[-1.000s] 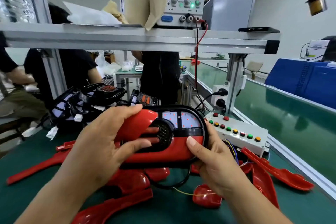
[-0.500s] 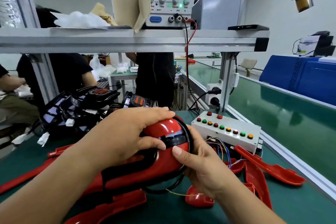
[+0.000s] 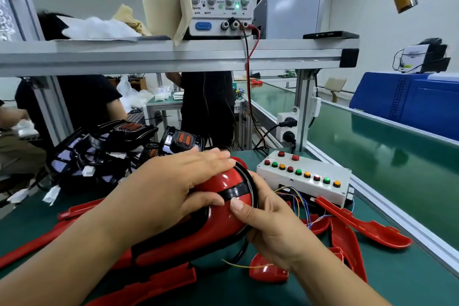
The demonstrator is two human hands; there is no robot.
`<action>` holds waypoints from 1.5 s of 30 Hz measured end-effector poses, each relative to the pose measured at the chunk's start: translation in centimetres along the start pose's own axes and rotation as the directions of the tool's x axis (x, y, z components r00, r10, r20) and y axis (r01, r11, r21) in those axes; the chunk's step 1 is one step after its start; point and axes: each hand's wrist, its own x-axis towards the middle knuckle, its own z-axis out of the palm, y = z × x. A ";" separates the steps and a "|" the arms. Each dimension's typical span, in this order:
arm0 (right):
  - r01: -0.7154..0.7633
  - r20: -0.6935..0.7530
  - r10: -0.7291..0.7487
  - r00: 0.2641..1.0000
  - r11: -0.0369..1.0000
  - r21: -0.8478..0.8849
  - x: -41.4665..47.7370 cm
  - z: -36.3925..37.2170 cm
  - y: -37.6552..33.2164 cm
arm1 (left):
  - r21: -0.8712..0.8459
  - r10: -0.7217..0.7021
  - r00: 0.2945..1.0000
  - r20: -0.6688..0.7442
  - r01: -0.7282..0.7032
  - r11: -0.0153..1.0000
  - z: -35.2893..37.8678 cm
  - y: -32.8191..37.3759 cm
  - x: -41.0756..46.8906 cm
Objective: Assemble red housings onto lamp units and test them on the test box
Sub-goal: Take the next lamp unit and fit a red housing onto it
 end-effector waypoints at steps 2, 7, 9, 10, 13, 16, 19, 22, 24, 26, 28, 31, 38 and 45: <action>0.004 -0.002 -0.004 1.000 1.000 -0.001 0.0 0.1 -0.1 | 0.012 -0.005 1.000 0.008 0.005 1.000 -0.2 0.2 0.0; 0.014 -0.024 -0.014 1.000 1.000 0.005 0.1 0.1 0.0 | 0.037 0.049 0.996 -0.068 -0.046 0.998 -1.3 0.7 0.2; 0.003 -0.021 -0.003 1.000 1.000 0.005 0.1 0.1 0.2 | 0.052 0.063 0.996 -0.057 -0.060 0.997 -1.2 0.8 0.5; -0.002 -0.016 0.002 1.000 1.000 0.004 0.1 0.1 0.2 | 0.054 0.054 0.998 -0.027 -0.052 0.997 -0.9 0.8 0.6; -0.014 -0.006 0.014 1.000 1.000 0.004 0.1 0.0 0.3 | 0.001 -0.022 1.000 0.020 0.022 1.000 0.5 0.2 0.6; -0.023 -0.016 0.023 1.000 1.000 0.020 0.1 -0.2 0.3 | -0.023 -0.046 0.999 0.014 0.046 0.999 1.4 -0.4 0.5; -0.026 0.003 0.026 1.000 0.999 0.020 0.0 -0.2 0.3 | -0.031 -0.041 0.999 0.028 0.042 0.999 1.3 -0.8 0.5; -0.020 0.016 0.020 1.000 1.000 0.024 -0.1 -0.3 0.2 | -0.041 -0.037 0.999 0.025 0.038 0.998 1.4 -1.0 0.5; -0.024 0.021 0.023 1.000 0.999 0.046 -0.1 -0.2 0.1 | -0.004 -0.022 1.000 0.010 0.022 1.000 1.5 -0.8 0.4; -0.020 0.027 0.019 0.999 0.998 0.068 -0.1 0.1 0.1 | 0.049 0.024 1.000 -0.013 -0.024 0.999 1.6 0.0 0.3; -0.008 -0.052 0.011 0.999 0.998 0.057 0.1 0.6 0.5 | 0.067 0.049 0.999 -0.014 -0.048 0.997 2.0 0.6 0.4; 0.010 -0.224 -0.008 0.975 1.000 0.007 0.3 0.8 1.0 | -0.071 0.038 0.999 -0.032 -0.040 0.997 2.6 0.6 0.0; 0.020 -0.279 -0.014 0.960 1.000 0.019 0.3 0.7 0.5 | -0.357 -0.332 0.857 -0.394 0.190 0.914 2.8 -2.7 -5.8; 0.010 -0.288 -0.004 0.958 1.000 0.022 0.2 0.8 0.9 | -0.556 -0.507 0.773 -0.382 0.246 0.794 5.5 -2.7 -7.2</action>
